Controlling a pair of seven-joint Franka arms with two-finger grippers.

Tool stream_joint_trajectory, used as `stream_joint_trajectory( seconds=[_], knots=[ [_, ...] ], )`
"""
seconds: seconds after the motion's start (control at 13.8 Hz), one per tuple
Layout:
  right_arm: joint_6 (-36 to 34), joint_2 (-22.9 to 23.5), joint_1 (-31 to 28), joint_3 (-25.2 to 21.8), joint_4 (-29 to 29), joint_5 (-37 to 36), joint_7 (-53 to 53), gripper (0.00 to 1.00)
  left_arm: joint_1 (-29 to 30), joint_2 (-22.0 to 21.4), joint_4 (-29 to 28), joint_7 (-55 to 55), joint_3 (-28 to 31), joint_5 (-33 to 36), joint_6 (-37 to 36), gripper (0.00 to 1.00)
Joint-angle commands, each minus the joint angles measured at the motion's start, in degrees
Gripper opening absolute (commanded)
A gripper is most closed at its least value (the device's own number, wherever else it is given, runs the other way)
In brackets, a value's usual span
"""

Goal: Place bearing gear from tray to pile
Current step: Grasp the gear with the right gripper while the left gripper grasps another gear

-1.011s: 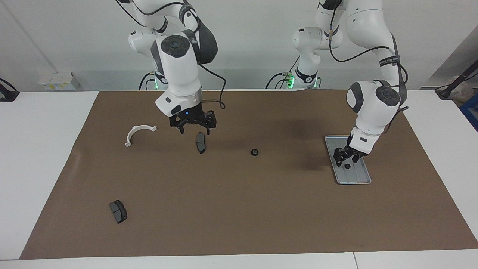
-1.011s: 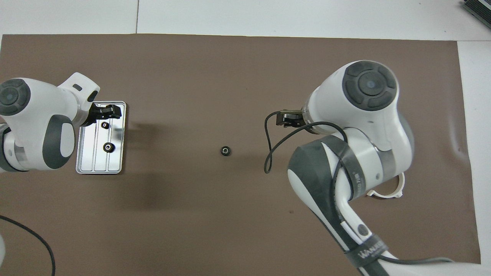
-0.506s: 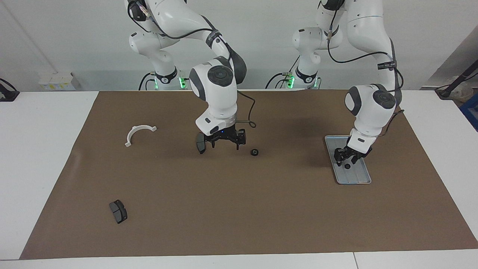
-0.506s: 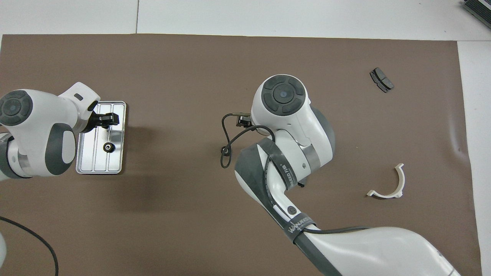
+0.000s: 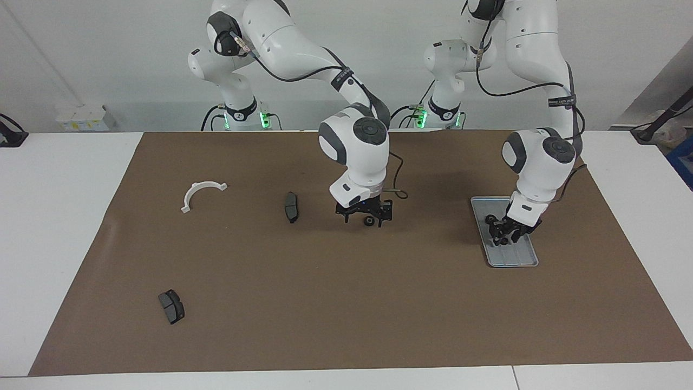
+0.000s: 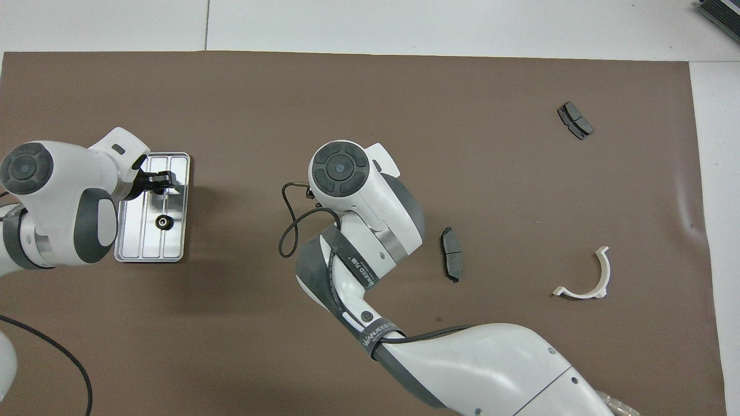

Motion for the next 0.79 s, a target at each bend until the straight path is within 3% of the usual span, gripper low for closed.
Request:
stream_joint_trajectory(
  seconds=[0.0, 0.29, 0.58, 0.72],
  knots=[
    [1.77, 1.53, 0.74, -0.13, 1.86, -0.33, 1.2, 1.0, 0.67, 0.05, -1.08, 0.58, -0.44, 0.58, 1.96, 0.53],
    [4.06, 0.74, 1.36, -0.04, -2.61, -0.24, 0.33, 1.0, 0.66, 0.22, -1.17, 0.49, -0.44, 0.58, 1.87, 0.43],
    [6.27, -0.67, 1.54, 0.13, -6.84, -0.24, -0.99, 1.0, 0.67, 0.14, -1.52, 0.49, -0.44, 0.58, 1.87, 0.27],
    [6.71, -1.37, 1.98, 0.13, -8.6, -0.15, -1.35, 0.92, 0.67, 0.14, -1.52, 0.49, -0.44, 0.58, 1.78, 0.2]
  ],
)
